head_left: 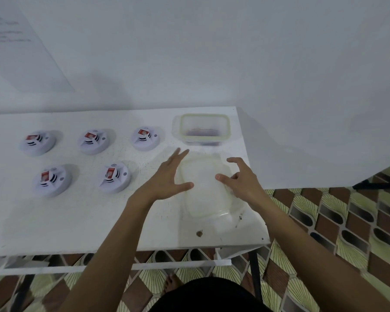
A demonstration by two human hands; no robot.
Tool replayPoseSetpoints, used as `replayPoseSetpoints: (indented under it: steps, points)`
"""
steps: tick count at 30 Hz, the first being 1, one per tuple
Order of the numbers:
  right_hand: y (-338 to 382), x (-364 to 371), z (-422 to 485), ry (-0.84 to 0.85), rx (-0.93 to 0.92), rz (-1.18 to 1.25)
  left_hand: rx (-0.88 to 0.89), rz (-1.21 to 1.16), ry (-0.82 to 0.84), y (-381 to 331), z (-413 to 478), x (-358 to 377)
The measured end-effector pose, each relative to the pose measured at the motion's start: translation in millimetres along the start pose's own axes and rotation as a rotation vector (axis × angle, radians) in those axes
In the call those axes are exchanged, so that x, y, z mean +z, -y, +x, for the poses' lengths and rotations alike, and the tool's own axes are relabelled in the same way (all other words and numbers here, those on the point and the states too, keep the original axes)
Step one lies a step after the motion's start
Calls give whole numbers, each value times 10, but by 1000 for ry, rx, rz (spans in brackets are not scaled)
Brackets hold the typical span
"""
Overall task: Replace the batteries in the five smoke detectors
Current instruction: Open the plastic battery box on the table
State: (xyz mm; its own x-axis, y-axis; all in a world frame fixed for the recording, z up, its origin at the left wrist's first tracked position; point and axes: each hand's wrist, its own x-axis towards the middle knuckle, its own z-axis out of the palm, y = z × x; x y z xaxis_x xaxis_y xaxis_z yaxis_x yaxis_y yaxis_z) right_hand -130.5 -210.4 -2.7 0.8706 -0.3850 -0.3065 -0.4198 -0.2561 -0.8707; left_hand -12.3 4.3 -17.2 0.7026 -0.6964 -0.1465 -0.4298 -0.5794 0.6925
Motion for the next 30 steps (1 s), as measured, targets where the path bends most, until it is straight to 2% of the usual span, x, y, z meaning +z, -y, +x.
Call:
replayPoseSetpoints:
  steps: [3, 5, 7, 9, 12, 17, 21, 30]
  points:
    - [28, 5, 21, 8, -39, 110, 30, 119, 32, -40, 38, -40]
    - [13, -38, -19, 34, -40, 195, -55, 127, -53, -67, -9, -11]
    - [-52, -87, -84, 33, -23, 181, -140, 147, -156, -120, -95, 64]
    - [-153, -100, -142, -14, -11, 140, -195, 179, -249, -202, -179, 171]
    - [-232, -71, -173, -64, 1, 187, -257, 104, -316, -278, -231, 279]
    - [-146, -116, -16, -128, -39, 114, -289, -186, -218, -153, -142, 232]
    - [-109, -160, 47, -94, -68, 93, -244, -361, -188, -92, -138, 164]
    - [25, -228, -16, -140, -112, -136, -205, -301, -207, 37, -138, -90]
